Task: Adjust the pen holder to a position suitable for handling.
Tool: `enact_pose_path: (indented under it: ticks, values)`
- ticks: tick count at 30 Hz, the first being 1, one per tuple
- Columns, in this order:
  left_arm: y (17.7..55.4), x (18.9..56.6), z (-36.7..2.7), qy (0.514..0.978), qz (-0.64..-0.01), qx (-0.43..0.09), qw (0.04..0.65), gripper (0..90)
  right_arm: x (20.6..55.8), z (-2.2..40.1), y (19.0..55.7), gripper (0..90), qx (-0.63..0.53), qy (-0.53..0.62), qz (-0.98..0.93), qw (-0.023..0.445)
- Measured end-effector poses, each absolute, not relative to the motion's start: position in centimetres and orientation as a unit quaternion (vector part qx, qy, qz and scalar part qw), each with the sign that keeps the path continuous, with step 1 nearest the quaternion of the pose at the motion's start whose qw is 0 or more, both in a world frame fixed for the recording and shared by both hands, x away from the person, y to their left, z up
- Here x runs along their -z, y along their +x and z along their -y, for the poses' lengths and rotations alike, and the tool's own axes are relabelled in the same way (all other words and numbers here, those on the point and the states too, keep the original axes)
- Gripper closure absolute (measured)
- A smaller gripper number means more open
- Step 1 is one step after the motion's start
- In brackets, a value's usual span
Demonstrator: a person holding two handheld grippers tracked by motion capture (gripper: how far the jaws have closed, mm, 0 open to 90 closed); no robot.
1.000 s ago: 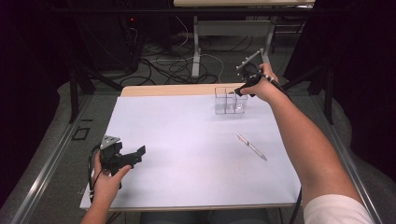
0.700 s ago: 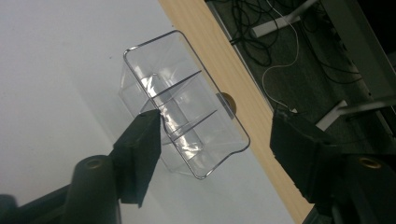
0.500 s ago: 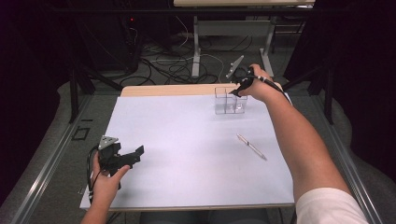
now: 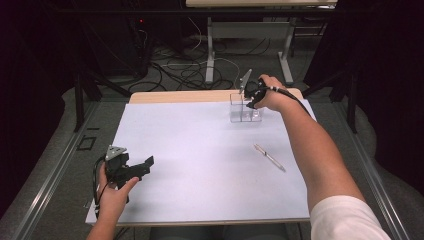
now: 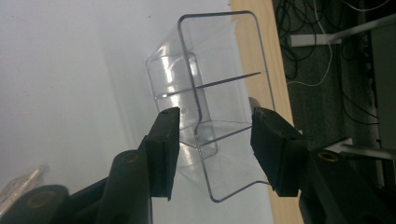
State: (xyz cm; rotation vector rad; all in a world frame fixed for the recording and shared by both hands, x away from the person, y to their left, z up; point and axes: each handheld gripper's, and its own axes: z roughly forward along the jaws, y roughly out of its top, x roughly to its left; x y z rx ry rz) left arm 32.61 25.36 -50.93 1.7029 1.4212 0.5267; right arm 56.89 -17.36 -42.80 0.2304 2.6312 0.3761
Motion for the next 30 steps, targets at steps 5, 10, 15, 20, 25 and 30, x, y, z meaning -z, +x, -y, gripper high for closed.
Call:
enact_pose_path:
  ticks: [5, 10, 15, 20, 25, 30]
  values:
    - [32.5, 50.9, -25.4, 0.679, -0.566, -0.21, 0.418, 4.1, 43.4, 16.9, 57.0, 55.7, -0.126, 0.072, -0.963, 0.227]
    - [32.6, 50.9, -25.4, 0.68, -0.566, -0.208, 0.418, 4.3, 43.8, 16.4, 57.2, 57.6, -0.113, 0.061, -0.966, 0.225]
    - [32.6, 50.9, -25.5, 0.679, -0.565, -0.209, 0.419, 4.3, 43.6, 15.9, 57.4, 59.1, -0.035, 0.063, -0.977, 0.2]
    - [32.6, 50.8, -25.4, 0.679, -0.563, -0.209, 0.422, 4.4, 45.0, 16.0, 57.8, 60.5, -0.098, 0.052, -0.968, 0.227]
    - [32.5, 50.8, -25.4, 0.679, -0.562, -0.209, 0.423, 4.4, 45.4, 15.7, 57.8, 64.7, -0.084, 0.049, -0.972, 0.213]
    - [32.5, 50.8, -25.4, 0.679, -0.563, -0.208, 0.424, 4.5, 45.5, 15.3, 57.6, 72.1, -0.071, 0.035, -0.976, 0.205]
